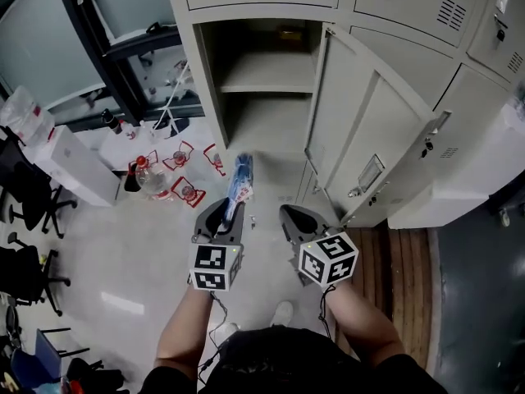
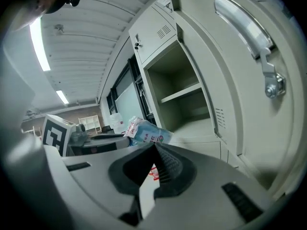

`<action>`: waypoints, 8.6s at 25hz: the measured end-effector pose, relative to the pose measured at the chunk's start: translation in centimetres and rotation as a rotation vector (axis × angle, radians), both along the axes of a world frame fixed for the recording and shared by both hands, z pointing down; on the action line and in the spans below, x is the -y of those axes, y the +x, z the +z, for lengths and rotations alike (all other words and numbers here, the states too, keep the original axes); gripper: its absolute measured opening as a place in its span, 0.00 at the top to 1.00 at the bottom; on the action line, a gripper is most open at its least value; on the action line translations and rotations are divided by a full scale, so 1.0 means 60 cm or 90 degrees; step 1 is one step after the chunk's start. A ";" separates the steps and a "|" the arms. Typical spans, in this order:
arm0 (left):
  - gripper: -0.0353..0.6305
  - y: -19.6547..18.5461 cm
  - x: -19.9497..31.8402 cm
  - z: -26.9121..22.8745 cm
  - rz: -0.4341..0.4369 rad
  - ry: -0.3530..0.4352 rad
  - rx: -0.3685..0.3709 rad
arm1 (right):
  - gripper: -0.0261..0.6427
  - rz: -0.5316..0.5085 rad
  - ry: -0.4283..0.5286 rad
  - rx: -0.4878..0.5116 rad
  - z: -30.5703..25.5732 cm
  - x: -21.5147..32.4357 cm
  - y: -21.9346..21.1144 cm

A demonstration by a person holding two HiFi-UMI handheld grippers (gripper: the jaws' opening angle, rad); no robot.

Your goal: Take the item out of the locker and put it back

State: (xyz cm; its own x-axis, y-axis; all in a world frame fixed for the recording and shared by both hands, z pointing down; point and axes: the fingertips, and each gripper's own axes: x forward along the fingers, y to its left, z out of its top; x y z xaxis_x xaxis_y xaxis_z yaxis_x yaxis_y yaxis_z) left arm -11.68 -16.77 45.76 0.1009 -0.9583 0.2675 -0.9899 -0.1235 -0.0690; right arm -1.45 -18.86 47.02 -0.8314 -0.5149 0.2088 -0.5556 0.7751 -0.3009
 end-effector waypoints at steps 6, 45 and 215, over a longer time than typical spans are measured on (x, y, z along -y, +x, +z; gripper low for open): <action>0.79 -0.041 -0.078 -0.012 0.016 0.009 -0.004 | 0.96 0.023 0.008 0.003 -0.018 -0.041 -0.045; 0.79 -0.182 -0.391 -0.019 0.077 0.011 -0.016 | 0.96 0.090 0.016 0.012 -0.036 -0.330 -0.184; 0.94 0.014 -0.077 -0.027 -0.033 0.009 -0.047 | 0.96 -0.011 0.039 -0.028 -0.017 -0.029 0.008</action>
State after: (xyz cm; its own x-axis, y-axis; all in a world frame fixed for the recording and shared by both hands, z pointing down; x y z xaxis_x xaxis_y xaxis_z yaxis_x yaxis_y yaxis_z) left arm -10.81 -12.15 44.14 0.0707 -0.9663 0.2477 -0.9974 -0.0720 0.0038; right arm -0.94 -17.15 46.01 -0.8314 -0.5131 0.2131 -0.5530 0.8014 -0.2280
